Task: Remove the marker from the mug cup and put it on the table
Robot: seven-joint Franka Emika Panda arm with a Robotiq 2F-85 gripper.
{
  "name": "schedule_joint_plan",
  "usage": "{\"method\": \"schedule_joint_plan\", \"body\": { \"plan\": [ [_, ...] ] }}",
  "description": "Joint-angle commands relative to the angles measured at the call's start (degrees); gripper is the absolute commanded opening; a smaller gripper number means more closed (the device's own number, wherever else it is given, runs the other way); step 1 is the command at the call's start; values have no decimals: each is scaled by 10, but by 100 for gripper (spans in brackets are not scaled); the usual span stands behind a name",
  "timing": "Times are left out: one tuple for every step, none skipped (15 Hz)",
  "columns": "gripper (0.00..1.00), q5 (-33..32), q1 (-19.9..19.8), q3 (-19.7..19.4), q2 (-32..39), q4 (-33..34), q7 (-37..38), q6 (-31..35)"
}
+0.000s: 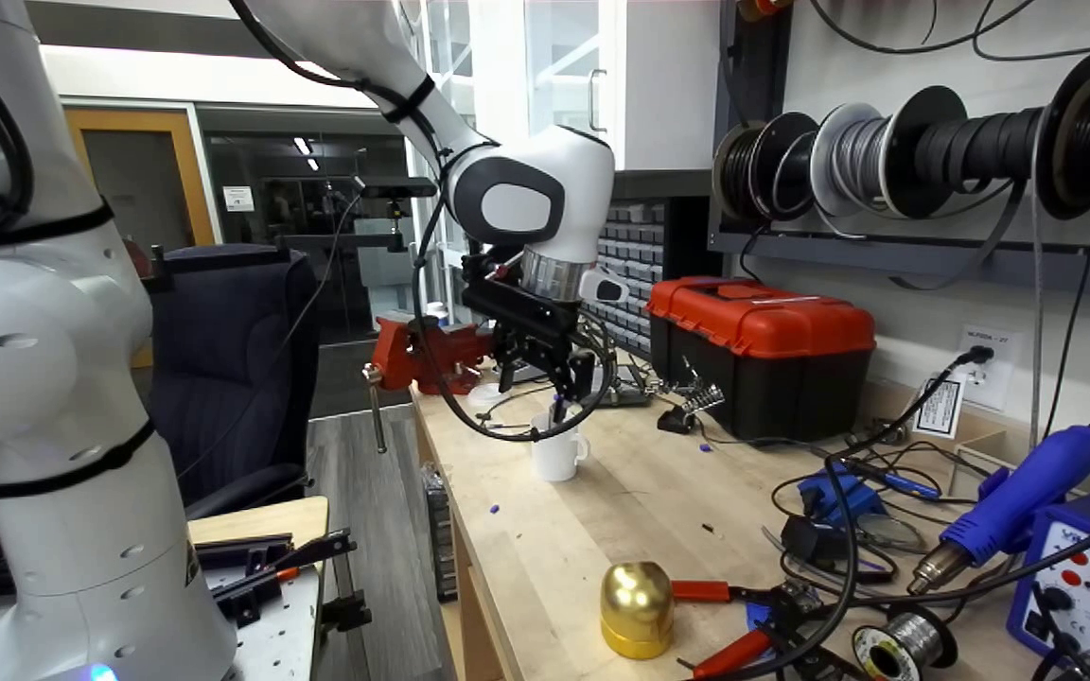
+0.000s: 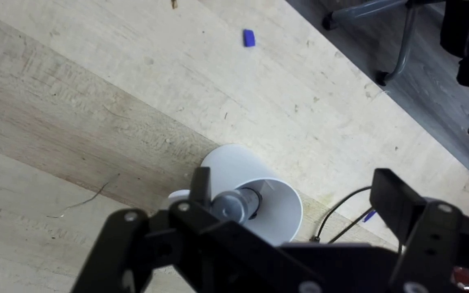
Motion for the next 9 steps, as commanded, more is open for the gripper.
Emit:
{"method": "schedule_joint_plan", "body": {
  "plan": [
    [100,13,0,1,12,5,-37,17],
    [100,12,0,2,16,7,-41,21],
    [100,12,-1,2,22,10,-44,25],
    [100,8,-1,4,28,13,-43,30],
    [100,6,-2,5,33,15,-43,35],
    [100,6,-2,6,39,19,-46,38],
    [100,5,-3,7,44,21,-46,41],
    [100,6,-4,9,49,23,-47,44],
    [100,6,-5,10,54,27,-47,45]
  ]
}}
